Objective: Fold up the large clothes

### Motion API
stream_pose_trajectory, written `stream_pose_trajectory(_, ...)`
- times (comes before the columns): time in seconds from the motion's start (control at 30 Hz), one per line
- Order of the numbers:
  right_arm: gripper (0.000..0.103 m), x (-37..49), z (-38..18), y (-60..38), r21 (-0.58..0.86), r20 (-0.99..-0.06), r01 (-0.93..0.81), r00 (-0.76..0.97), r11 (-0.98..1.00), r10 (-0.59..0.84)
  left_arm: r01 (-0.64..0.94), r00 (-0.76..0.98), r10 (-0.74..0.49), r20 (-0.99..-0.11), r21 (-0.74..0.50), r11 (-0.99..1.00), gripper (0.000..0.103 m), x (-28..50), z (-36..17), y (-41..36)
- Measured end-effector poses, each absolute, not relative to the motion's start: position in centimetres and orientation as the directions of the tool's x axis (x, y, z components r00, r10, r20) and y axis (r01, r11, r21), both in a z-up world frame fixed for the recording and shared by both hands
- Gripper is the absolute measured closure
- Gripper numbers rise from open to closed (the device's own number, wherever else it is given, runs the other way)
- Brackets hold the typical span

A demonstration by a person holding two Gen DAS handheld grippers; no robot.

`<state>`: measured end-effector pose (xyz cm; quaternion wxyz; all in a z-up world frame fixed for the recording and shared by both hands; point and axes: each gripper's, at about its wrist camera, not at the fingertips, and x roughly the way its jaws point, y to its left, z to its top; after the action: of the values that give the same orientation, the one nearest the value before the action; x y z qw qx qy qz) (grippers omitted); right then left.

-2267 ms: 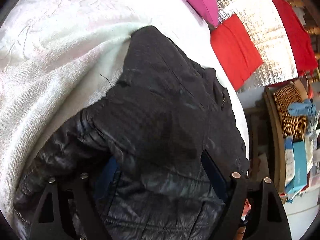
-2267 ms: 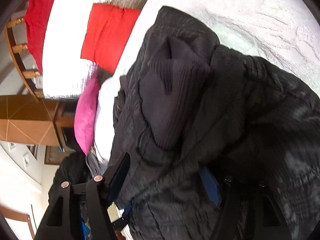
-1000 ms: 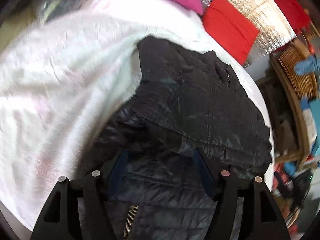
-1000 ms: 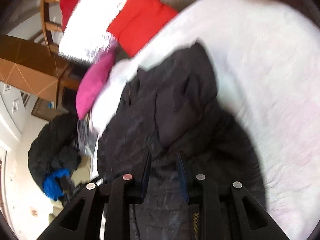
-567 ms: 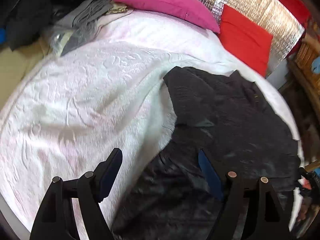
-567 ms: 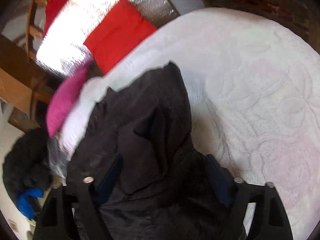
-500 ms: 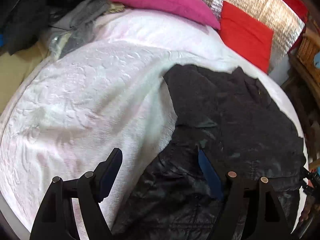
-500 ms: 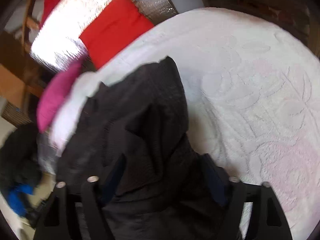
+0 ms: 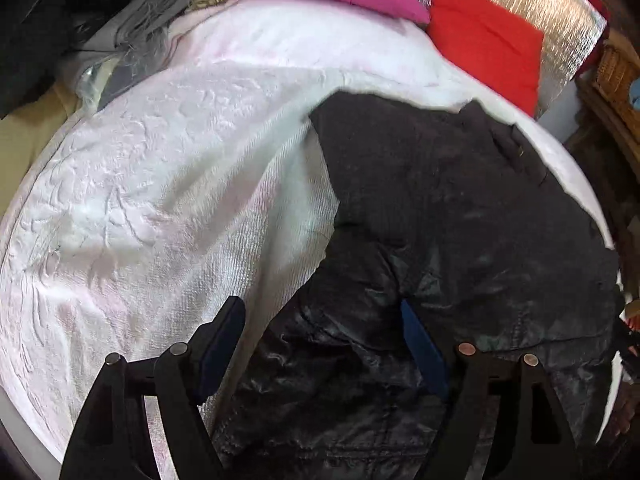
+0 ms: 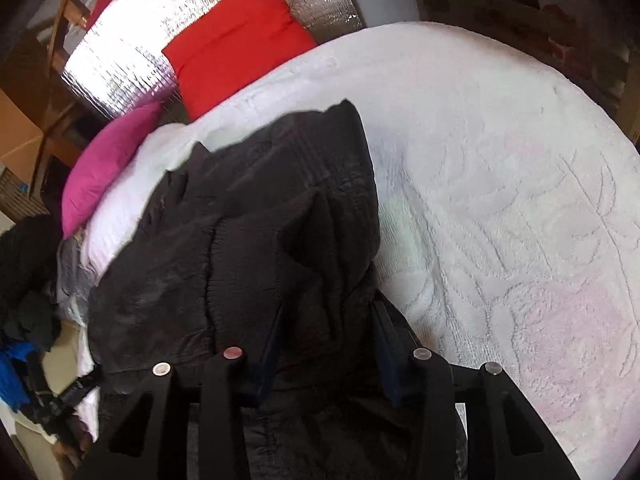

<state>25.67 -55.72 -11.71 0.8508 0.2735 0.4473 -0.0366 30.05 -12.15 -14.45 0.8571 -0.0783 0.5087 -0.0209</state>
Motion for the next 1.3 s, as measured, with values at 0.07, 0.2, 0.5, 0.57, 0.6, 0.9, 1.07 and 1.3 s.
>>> stream_pose_trajectory(0.07, 0.054, 25.5, -11.0, -56.1, 0.46, -0.764, 0.313, 0.617, 0.831, 0.19, -0.034, 0.509, -0.112, -0.853, -0.15, 0.988, 0.023, 29.8, -13.5, -11.7)
stream_pose_trajectory(0.2, 0.028, 25.2, -9.7, -57.3, 0.536, -0.698, 0.302, 0.684, 0.789, 0.212, -0.019, 0.582, -0.09, -0.808, -0.124, 0.992, 0.023, 29.6, -11.7, -12.1)
stream_pose_trajectory(0.5, 0.028, 30.4, -10.7, -59.6, 0.538, -0.679, 0.334, 0.716, 0.774, 0.164, -0.091, 0.593, 0.055, -0.803, 0.001, 0.996, 0.022, 34.1, -12.3, -13.3)
stream_pose_trajectory(0.57, 0.029, 32.3, -11.5, -59.4, 0.518, -0.701, 0.332, 0.693, 0.788, 0.168, -0.08, 0.576, 0.077, -0.814, 0.038, 0.996, 0.022, 35.0, -12.9, -13.8)
stream_pose_trajectory(0.6, 0.038, 32.4, -11.8, -59.4, 0.513, -0.709, 0.332, 0.684, 0.792, 0.172, -0.075, 0.566, 0.077, -0.821, 0.042, 0.996, 0.022, 35.5, -13.3, -14.0)
stream_pose_trajectory(0.9, 0.069, 32.7, -11.3, -57.8, 0.377, -0.756, 0.339, 0.65, 0.862, 0.075, -0.066, 0.563, 0.111, -0.819, 0.089, 0.994, 0.022, 35.6, -14.3, -13.9)
stream_pose_trajectory(1.07, 0.066, 32.5, -12.9, -58.3, 0.379, -0.785, 0.361, 0.613, 0.852, 0.089, -0.051, 0.545, 0.088, -0.834, 0.071, 0.996, 0.022, 34.7, -13.6, -14.0)
stream_pose_trajectory(1.3, 0.035, 27.4, -8.4, -58.3, 0.417, -0.719, 0.315, 0.688, 0.852, 0.098, -0.028, 0.611, 0.095, -0.786, 0.099, 0.995, 0.022, 31.3, -11.2, -15.1)
